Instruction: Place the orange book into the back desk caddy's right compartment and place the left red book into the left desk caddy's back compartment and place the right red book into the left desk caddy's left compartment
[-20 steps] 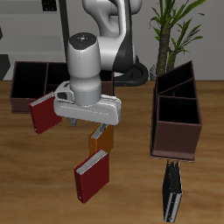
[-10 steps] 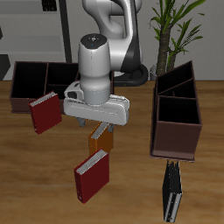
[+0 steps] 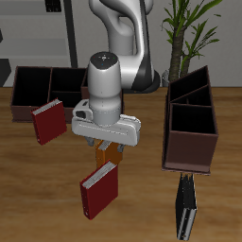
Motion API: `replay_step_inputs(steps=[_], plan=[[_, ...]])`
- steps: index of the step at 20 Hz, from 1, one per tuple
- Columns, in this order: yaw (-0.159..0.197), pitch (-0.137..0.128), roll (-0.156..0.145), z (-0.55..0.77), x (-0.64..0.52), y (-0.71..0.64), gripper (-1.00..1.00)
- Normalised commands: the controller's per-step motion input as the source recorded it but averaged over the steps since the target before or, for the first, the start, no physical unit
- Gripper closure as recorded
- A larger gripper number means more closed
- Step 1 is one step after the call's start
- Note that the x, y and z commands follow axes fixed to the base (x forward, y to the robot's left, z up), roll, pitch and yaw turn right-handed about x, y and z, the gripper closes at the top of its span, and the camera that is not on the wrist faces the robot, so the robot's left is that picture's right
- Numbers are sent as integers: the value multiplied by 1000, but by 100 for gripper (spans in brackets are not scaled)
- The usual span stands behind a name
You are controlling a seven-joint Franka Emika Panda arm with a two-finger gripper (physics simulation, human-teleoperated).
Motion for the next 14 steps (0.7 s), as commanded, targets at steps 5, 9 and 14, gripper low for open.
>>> replay_step_inputs(steps=[5, 9, 14], plan=[[15, 28, 9, -144, -9, -20, 100], [16, -8, 6, 117, -73, -42, 100], [62, -21, 1, 401, -134, -71, 100]])
